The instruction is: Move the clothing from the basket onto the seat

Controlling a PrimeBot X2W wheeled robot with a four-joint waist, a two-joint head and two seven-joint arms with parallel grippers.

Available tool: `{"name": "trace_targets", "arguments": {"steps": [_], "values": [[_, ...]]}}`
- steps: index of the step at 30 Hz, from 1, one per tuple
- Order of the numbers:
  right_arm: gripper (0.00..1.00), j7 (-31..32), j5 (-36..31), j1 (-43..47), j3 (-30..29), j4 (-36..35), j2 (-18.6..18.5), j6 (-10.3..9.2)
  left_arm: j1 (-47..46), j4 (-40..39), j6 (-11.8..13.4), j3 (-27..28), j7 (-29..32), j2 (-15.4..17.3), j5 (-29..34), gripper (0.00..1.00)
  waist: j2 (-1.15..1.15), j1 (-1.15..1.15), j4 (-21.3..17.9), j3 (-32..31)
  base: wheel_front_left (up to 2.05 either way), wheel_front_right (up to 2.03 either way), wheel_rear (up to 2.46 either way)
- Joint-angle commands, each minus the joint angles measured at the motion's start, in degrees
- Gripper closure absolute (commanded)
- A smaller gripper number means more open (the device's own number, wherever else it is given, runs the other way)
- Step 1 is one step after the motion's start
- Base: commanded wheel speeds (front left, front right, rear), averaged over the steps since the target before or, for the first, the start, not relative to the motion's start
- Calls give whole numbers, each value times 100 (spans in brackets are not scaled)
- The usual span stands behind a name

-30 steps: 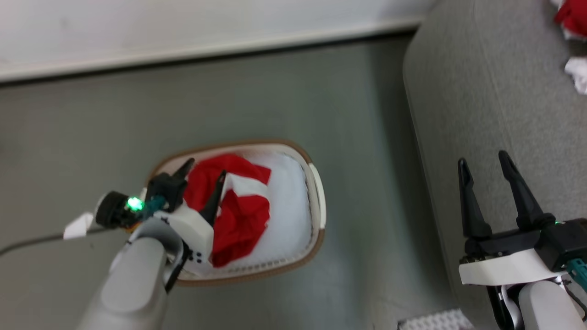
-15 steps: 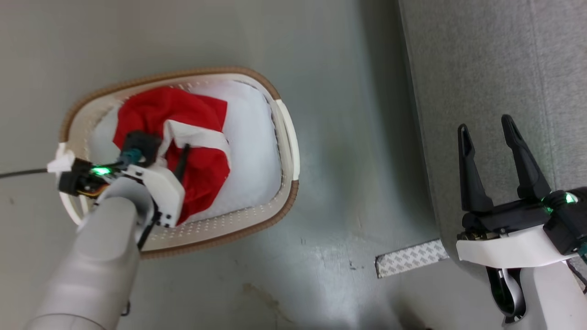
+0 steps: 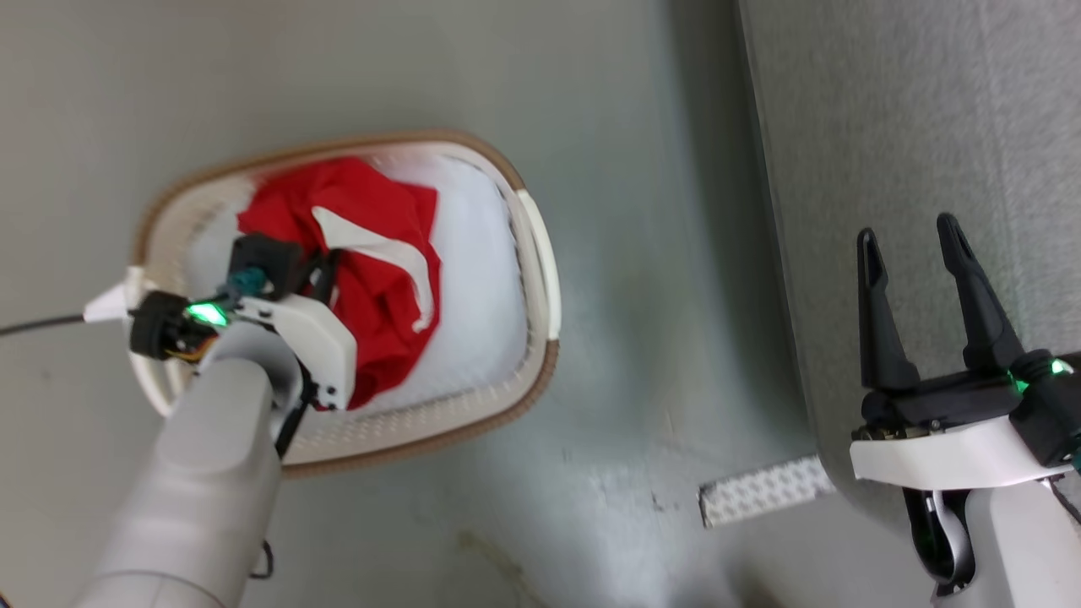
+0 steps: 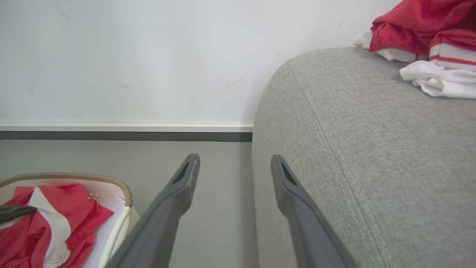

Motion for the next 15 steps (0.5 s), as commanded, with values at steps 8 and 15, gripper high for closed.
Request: {"name": "trace_targets", "arguments": {"steps": [8,15], "values": [[0,3,-18,376,-33,385,-9,-14,1047,-1260,-47,200,-34,-89,-373,100,0,-1,512,-1801,0,0,0],[0,4,-33,1084,-167,725,-8,-14,2206,-2262,-22,291,-35,-274,-606,100,0,-1,756,-3375,0,0,0]]}}
